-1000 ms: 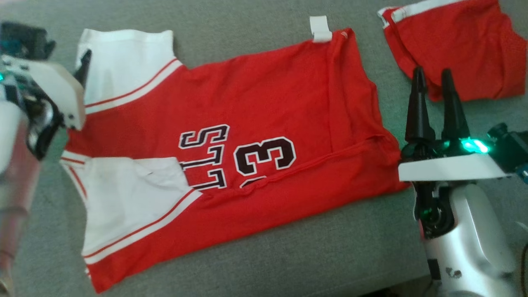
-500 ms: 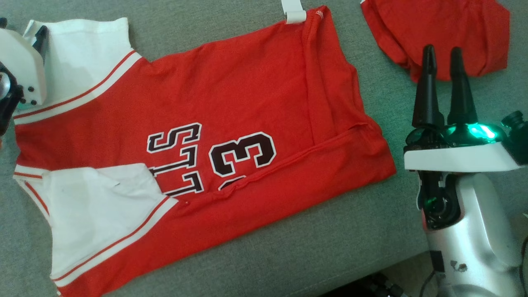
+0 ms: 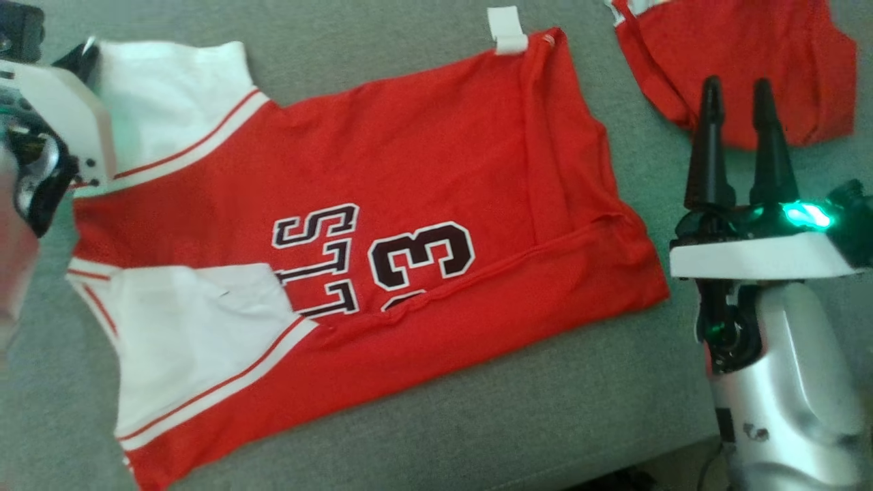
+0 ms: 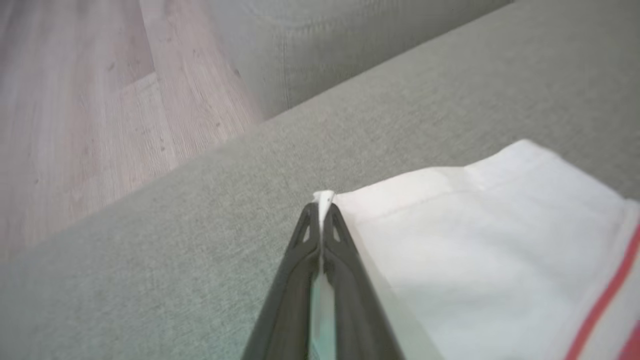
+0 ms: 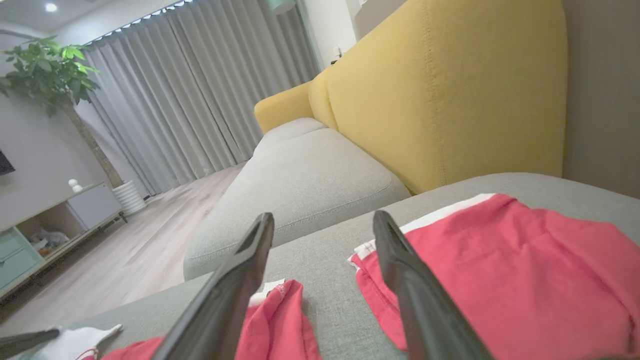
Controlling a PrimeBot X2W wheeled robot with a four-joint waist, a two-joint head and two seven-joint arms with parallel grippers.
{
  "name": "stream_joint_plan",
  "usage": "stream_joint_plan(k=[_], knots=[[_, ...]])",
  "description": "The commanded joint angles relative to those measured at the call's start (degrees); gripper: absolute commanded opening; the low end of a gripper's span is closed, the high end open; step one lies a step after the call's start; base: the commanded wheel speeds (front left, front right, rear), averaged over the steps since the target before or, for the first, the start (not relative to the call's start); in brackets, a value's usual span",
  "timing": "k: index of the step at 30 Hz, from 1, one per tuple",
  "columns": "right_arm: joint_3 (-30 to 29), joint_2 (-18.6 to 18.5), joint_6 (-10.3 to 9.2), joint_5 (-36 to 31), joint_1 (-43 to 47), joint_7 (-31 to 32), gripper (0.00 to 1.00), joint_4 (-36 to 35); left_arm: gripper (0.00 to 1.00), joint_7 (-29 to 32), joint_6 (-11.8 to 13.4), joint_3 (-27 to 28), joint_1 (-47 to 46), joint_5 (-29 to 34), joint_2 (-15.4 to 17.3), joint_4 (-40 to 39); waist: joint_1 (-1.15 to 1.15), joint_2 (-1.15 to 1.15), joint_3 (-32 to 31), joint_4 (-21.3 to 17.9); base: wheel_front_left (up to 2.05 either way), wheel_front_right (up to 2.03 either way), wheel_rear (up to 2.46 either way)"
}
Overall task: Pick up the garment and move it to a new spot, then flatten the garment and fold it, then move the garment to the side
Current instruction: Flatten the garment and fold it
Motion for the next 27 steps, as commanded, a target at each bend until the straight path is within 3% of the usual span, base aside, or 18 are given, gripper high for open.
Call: stream_joint_plan(k=[1, 5, 12, 18, 27], knots=[[1.27, -0.27, 0.39, -1.8, -1.94, -0.35, 1.0, -0.75, 0.0, -2.99, 0.13, 1.88, -2.23, 0.08, 1.7, -1.72, 0.0, 0.0, -1.59, 1.82, 0.0, 0.0, 0.0], [1.32, -0.27, 0.39, -6.7, -4.93, 3.07, 1.0, 2.09, 0.0, -9.99, 1.14, 1.45, -1.88, 1.69, 0.2, -3.81, 0.0, 0.0, -3.51, 4.81, 0.0, 0.0, 0.0], [0.46, -0.65, 0.39, -11.08, -11.73, 16.4, 1.0, 10.03, 0.0, -15.73, 4.02, 0.15, 2.88, 3.02, -1.66, -11.97, 0.0, 0.0, -5.28, 10.27, 0.0, 0.0, 0.0], [-0.52, -4.37, 0.39, -15.5, -17.93, 23.83, 1.0, 21.63, 0.0, -15.71, 7.52, -0.04, 7.96, 2.3, -2.07, -22.03, 0.0, 0.0, -5.32, 13.6, 0.0, 0.0, 0.0], [-0.18, -7.06, 0.39, -20.42, -25.18, 25.38, 1.0, 36.41, 0.0, -12.52, 9.84, -1.72, 11.1, 2.58, -1.29, -32.34, 0.0, 0.0, -4.58, 15.61, 0.0, 0.0, 0.0]])
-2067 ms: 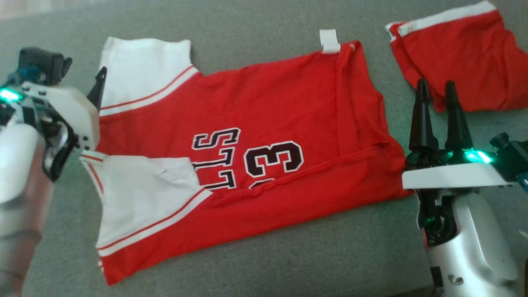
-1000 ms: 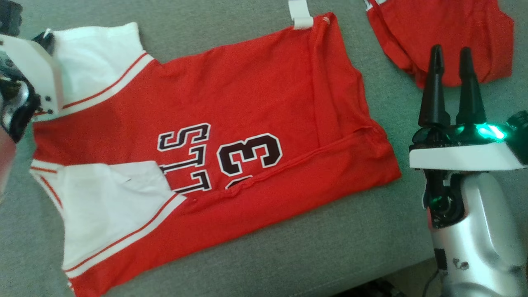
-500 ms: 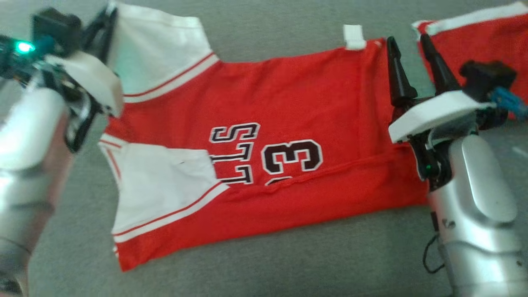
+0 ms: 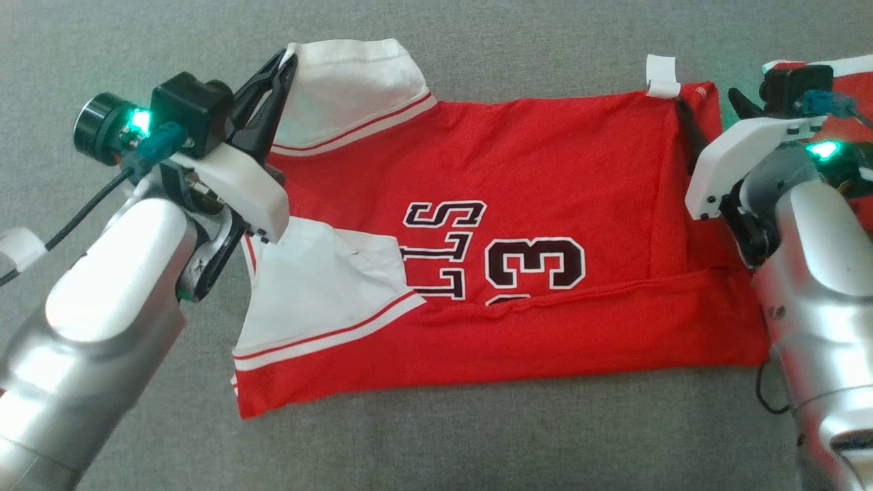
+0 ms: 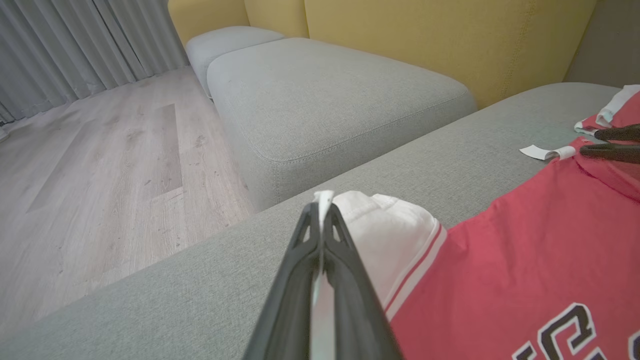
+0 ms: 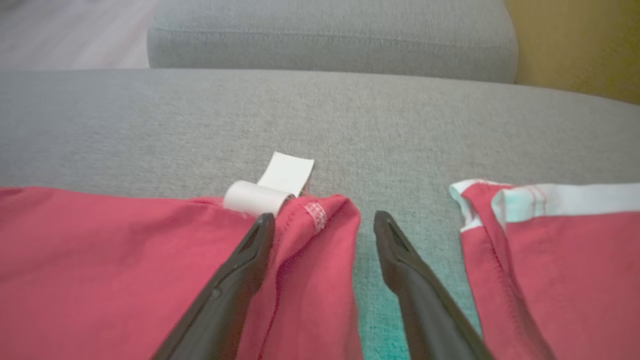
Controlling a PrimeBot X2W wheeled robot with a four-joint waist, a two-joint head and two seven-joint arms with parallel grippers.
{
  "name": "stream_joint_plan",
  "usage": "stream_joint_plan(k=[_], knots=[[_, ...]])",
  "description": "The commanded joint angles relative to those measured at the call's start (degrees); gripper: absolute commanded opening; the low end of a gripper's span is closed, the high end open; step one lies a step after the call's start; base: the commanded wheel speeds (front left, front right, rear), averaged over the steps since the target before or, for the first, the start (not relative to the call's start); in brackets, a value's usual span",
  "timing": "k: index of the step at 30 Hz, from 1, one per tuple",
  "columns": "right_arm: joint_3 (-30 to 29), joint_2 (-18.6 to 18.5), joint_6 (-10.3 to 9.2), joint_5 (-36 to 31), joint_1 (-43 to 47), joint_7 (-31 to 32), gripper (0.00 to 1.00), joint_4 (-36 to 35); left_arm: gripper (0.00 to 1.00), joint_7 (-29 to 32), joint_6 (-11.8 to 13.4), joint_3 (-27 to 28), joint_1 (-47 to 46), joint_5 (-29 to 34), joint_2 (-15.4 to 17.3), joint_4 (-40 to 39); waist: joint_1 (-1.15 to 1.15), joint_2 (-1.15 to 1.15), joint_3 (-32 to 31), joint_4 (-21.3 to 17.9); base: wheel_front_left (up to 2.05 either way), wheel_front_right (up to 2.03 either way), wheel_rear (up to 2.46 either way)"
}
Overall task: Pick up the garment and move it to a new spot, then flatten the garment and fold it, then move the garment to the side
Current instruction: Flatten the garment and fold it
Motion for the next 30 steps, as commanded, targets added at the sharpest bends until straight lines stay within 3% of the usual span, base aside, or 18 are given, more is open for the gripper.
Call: stream_joint_plan(k=[1, 7, 14, 15, 16, 30], knots=[[1.28, -0.49, 0.39, -0.39, -2.55, 0.29, 1.0, 0.27, 0.0, 0.41, 0.66, 2.18, -1.48, 0.09, 2.82, -2.51, 0.0, 0.0, 0.3, 0.18, 0.0, 0.0, 0.0], [3.11, -1.9, 0.39, -1.29, -5.25, 1.75, 1.0, 6.55, 0.0, 1.34, 1.22, 2.12, -1.33, 0.04, 3.61, -4.44, 0.0, 0.0, 0.88, 0.31, 0.0, 0.0, 0.0], [6.37, -1.63, 0.39, 0.63, -8.11, -1.14, 1.0, 11.17, 0.0, 1.75, 1.56, 2.27, -1.43, -0.29, 4.23, -4.79, 0.0, 0.0, 1.03, -0.05, 0.0, 0.0, 0.0], [7.32, -1.51, 0.39, 1.33, -8.45, -1.25, 0.2, 11.61, 0.0, 1.73, 1.59, 2.32, -1.45, -0.34, 4.35, -4.67, 0.0, 0.0, 1.03, -0.16, 0.0, 0.0, 0.0], [8.42, -1.62, 0.39, 1.92, -8.83, -1.48, 0.0, 11.86, 0.0, 1.7, 1.61, 2.38, -1.5, -0.37, 4.48, -4.49, 0.0, 0.0, 1.0, -0.29, 0.0, 0.0, 0.0], [12.85, -3.13, 0.39, 19.54, -16.7, -10.6, 0.0, 6.27, 0.0, -3.08, 2.25, 5.53, -8.74, 0.98, 5.55, 4.99, 0.0, 0.0, 2.04, -2.81, 0.0, 0.0, 0.0]])
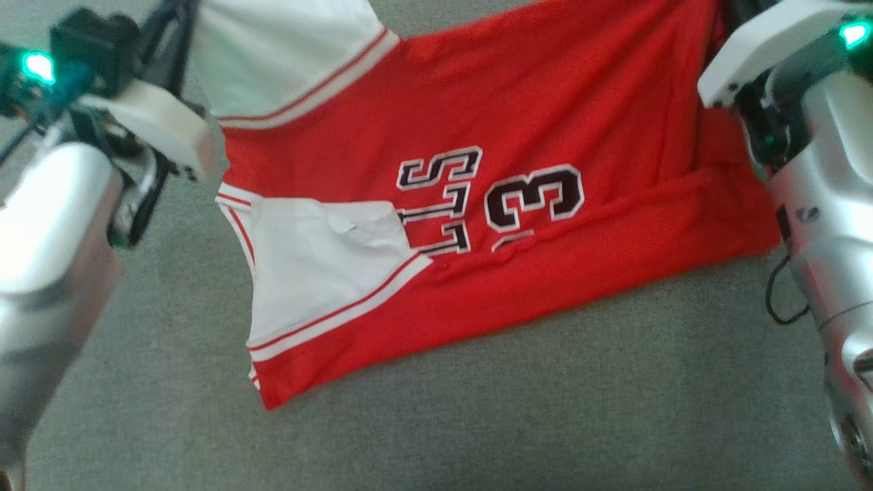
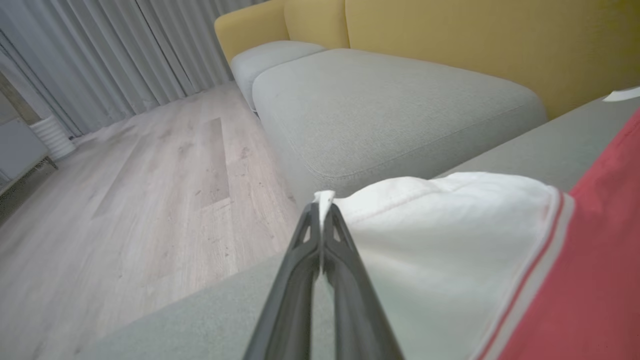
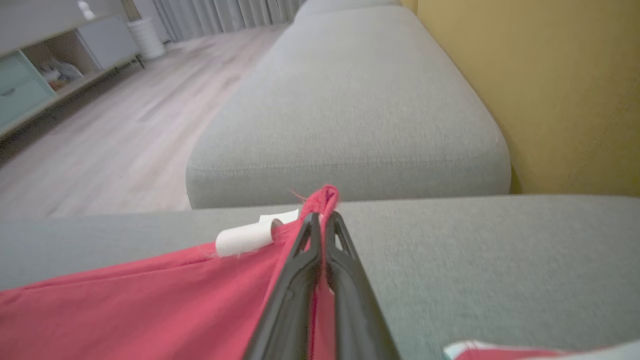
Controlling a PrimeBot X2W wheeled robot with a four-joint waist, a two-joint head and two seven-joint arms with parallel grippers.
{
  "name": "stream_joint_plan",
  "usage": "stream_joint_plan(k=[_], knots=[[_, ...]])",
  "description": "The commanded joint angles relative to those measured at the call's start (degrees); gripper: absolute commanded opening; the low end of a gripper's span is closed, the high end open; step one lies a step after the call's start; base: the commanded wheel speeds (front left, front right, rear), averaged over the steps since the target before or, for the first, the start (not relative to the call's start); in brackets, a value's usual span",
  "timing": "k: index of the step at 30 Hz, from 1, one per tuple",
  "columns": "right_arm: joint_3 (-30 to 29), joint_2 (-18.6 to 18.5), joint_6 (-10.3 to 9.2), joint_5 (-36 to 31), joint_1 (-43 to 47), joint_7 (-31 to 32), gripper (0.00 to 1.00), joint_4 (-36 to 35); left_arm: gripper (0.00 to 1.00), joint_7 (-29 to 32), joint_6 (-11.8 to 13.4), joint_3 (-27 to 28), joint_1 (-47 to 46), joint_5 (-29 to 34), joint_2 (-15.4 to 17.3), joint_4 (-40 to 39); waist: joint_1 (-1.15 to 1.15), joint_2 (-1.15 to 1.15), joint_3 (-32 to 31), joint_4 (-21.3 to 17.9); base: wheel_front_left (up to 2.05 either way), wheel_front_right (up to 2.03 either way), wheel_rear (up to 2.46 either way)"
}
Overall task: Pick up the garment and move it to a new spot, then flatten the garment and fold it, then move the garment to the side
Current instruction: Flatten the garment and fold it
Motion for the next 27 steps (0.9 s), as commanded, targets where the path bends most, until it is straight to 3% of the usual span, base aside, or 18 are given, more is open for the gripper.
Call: stream_joint_plan(k=[1, 11, 16, 27], knots=[[0.87, 0.05, 0.39, 2.1, -2.1, -1.74, 0.0, -2.58, 0.0, -1.49, -0.18, 3.0, -4.76, 1.23, 2.43, 0.76, 0.0, 0.0, 0.5, -0.49, 0.0, 0.0, 0.0], [2.78, 0.64, 0.39, 12.39, -5.0, -7.23, 0.0, -3.71, 0.0, -11.07, -1.86, 0.27, -15.13, 7.65, -1.17, 13.54, 0.0, 0.0, 1.71, -0.82, 0.0, 0.0, 0.0], [5.9, -1.25, 0.39, 15.94, -3.79, -8.1, 0.0, -4.25, 0.0, -14.07, -3.2, -1.0, -15.96, 8.41, -3.68, 17.7, 0.0, 0.0, 1.19, -0.07, 0.0, 0.0, 0.0], [13.4, -7.54, 0.39, 23.73, 2.69, -4.41, 0.0, -6.28, 0.0, -14.89, -7.95, -4.34, -7.64, 7.7, -1.88, 16.28, 0.0, 0.0, -3.24, 1.41, 0.0, 0.0, 0.0]])
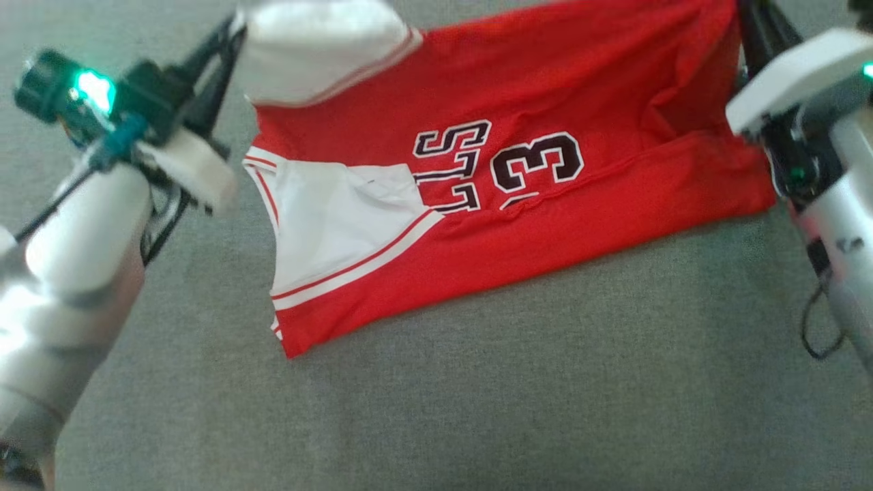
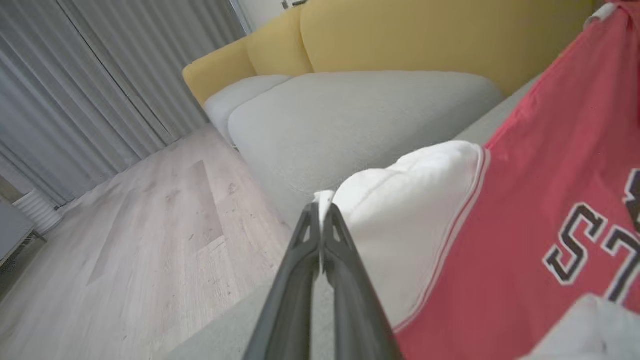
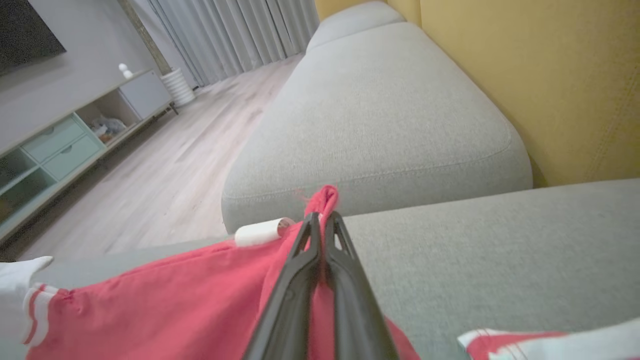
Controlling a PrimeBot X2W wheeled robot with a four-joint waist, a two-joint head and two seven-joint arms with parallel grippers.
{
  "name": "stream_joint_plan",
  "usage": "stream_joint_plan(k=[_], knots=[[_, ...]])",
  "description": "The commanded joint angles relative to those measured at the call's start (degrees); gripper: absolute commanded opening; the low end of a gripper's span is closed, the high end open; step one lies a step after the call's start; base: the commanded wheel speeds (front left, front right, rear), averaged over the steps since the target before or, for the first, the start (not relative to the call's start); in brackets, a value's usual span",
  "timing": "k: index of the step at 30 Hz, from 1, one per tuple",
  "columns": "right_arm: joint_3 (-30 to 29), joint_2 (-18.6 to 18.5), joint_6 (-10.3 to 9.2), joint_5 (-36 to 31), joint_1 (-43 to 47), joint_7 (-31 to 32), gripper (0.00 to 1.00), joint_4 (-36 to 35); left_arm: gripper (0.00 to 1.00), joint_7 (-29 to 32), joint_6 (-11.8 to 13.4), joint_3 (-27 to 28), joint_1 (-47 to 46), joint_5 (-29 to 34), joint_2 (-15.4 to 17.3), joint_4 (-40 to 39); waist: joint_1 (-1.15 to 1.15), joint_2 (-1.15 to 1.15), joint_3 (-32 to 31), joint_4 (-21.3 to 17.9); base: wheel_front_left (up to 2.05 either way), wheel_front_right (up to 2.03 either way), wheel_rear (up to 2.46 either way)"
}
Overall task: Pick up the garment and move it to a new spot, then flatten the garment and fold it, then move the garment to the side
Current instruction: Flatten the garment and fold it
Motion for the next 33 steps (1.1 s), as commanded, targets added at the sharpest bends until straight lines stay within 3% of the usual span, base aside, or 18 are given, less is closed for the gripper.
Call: stream_joint_plan(k=[1, 8, 19, 23, 28, 33], knots=[[0.82, -1.22, 0.39, 0.73, 0.61, 0.39, 0.0, -1.91, 0.0, 0.39, -0.07, 1.53, -1.24, 0.26, 3.41, -2.06, 0.0, 0.0, -1.17, 0.52, 0.0, 0.0, 0.0], [9.83, -8.7, 0.39, 0.97, 5.61, 4.31, 0.0, -3.56, 0.0, 9.5, -2.64, -2.06, 7.79, -5.14, 8.83, -15.81, 0.0, 0.0, -4.49, 1.14, 0.0, 0.0, 0.0], [23.33, -16.59, 0.39, 0.9, 8.47, 11.03, 0.0, -7.24, 0.0, 32.62, -3.36, -7.94, 15.02, -20.19, 21.42, -40.34, 0.0, 0.0, -6.34, 1.14, 0.0, 0.0, 0.0], [27.61, -17.91, 0.39, 1.0, 8.13, 12.53, 0.0, -7.68, 0.0, 38.13, -3.38, -8.52, 16.51, -26.53, 23.9, -44.73, 0.0, 0.0, -6.77, 1.03, 0.0, 0.0, 0.0], [30.91, -18.96, 0.39, 3.88, 7.91, 14.22, 0.0, -8.26, 0.0, 40.61, -3.38, -9.77, 16.79, -27.36, 24.98, -47.37, 0.0, 0.0, -7.12, 0.82, 0.0, 0.0, 0.0], [33.55, -19.61, 0.39, 5.59, 6.76, 14.9, 0.0, -8.52, 0.0, 41.06, -3.32, -10.91, 16.67, -26.54, 23.92, -47.11, 0.0, 0.0, -6.64, 0.41, 0.0, 0.0, 0.0]])
